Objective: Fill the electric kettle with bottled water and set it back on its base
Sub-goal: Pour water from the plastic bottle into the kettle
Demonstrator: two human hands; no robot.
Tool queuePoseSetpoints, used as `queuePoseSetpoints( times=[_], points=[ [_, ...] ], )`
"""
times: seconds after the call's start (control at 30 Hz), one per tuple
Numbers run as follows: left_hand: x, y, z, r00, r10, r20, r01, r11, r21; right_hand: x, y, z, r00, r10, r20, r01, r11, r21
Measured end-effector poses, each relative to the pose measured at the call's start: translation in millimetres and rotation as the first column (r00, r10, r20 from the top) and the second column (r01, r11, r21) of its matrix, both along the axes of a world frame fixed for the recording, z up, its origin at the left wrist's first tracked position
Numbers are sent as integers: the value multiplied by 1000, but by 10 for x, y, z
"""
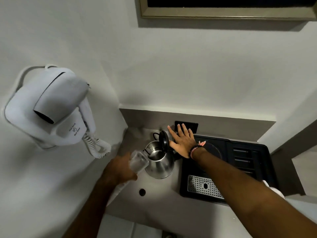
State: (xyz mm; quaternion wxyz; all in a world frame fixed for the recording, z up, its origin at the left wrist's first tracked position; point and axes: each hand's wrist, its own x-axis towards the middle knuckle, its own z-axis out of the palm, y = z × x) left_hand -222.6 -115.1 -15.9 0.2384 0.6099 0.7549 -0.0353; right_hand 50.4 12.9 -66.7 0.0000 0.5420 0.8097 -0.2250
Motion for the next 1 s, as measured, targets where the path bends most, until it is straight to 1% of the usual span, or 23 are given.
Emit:
queuePoseSetpoints(
  times=[0.13,0.37,0.53,0.67,0.8,1.0],
  points=[
    [28,-9,60,998,-5,-60,4,1000,-27,1,9,8,1000,13,23,-13,1000,10],
    [83,-20,208,990,-13,-137,2,997,-83,9,-1,-13,1000,8,9,-8,1000,0],
    [118,2,286,989,-28,-145,19,998,-61,16,19,-40,1000,12,-3,-12,1000,-9],
    [137,11,292,989,-22,-149,11,997,-72,24,15,-42,1000,3,-13,-3,1000,-14],
    [127,32,276,994,-13,-111,4,996,-85,26,13,-35,1000,6,-14,-7,1000,-21],
    [78,-3,234,992,-17,-127,6,996,-84,23,6,-17,1000,1,-12,-1,1000,-23]
  ],
)
